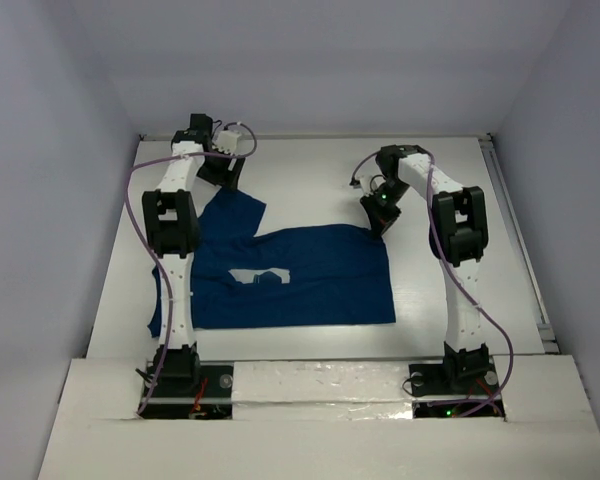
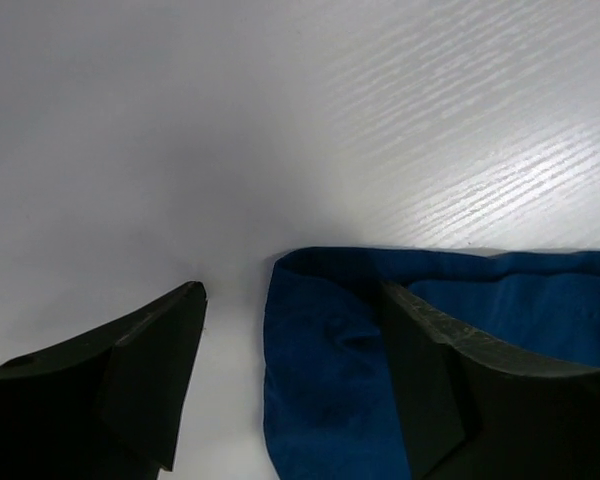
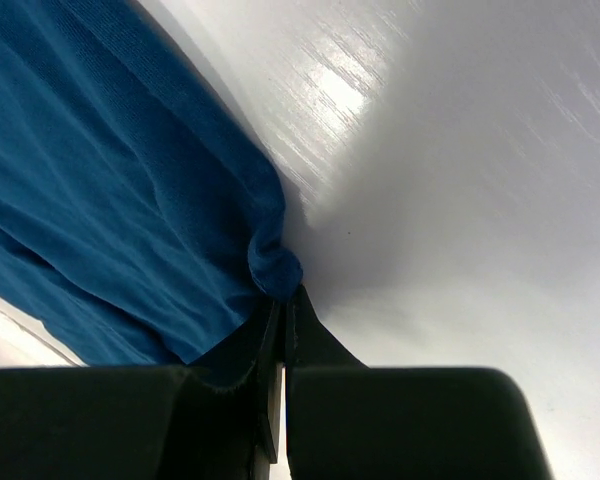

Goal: Fold and stack the t-shirts
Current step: Grap the side of the flattened tshirt furthest away from the robot with both arms

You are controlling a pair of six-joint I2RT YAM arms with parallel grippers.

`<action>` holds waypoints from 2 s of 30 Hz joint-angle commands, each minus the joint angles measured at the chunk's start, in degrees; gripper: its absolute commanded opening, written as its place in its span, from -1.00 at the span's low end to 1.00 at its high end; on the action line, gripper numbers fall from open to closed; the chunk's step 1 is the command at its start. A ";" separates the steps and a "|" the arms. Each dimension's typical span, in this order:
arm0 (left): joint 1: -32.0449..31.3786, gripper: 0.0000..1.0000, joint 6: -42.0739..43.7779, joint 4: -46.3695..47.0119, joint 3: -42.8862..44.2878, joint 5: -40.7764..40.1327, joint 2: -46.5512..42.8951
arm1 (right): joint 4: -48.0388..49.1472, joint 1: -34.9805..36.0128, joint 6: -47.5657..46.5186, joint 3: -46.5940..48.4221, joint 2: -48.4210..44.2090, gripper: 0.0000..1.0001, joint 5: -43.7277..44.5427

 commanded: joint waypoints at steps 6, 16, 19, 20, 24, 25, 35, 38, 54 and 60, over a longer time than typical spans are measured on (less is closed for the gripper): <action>3.30 0.54 0.31 -0.02 -1.88 13.78 -6.01 | 2.09 1.47 0.48 -0.47 -3.28 -1.00 -1.21; 5.14 0.50 2.94 -1.59 -1.35 19.95 -4.87 | 2.80 2.61 0.57 -2.14 -4.07 -1.00 -0.60; 5.67 0.46 4.34 -3.60 -1.27 20.21 -3.82 | 3.15 3.14 0.66 -2.66 -4.24 -1.00 -0.59; 5.67 0.45 4.87 -4.49 -0.83 20.39 -3.29 | 3.15 3.14 0.75 -2.67 -4.24 -1.00 -0.59; 5.67 0.43 6.81 -7.75 0.49 21.27 -0.92 | 3.15 3.14 1.01 -2.14 -4.42 -1.00 -1.03; 5.67 0.39 7.16 -8.18 -0.03 21.18 -0.39 | 3.15 3.14 1.01 -2.05 -4.51 -1.00 -1.21; 5.67 -0.05 7.34 -7.93 -1.18 21.09 0.49 | 3.68 3.66 1.36 -2.84 -4.86 -1.00 -1.30; 5.67 -0.20 5.93 -6.17 -1.53 21.09 0.49 | 4.38 3.66 1.45 -3.89 -5.03 -1.00 -1.21; 5.67 -1.00 -0.74 7.98 -8.56 19.07 -8.56 | 12.55 3.66 5.75 -6.53 -8.28 -1.00 10.12; 5.67 -1.00 -3.82 12.02 -7.68 18.46 -10.76 | 15.01 3.66 7.34 -6.01 -9.43 -1.00 15.48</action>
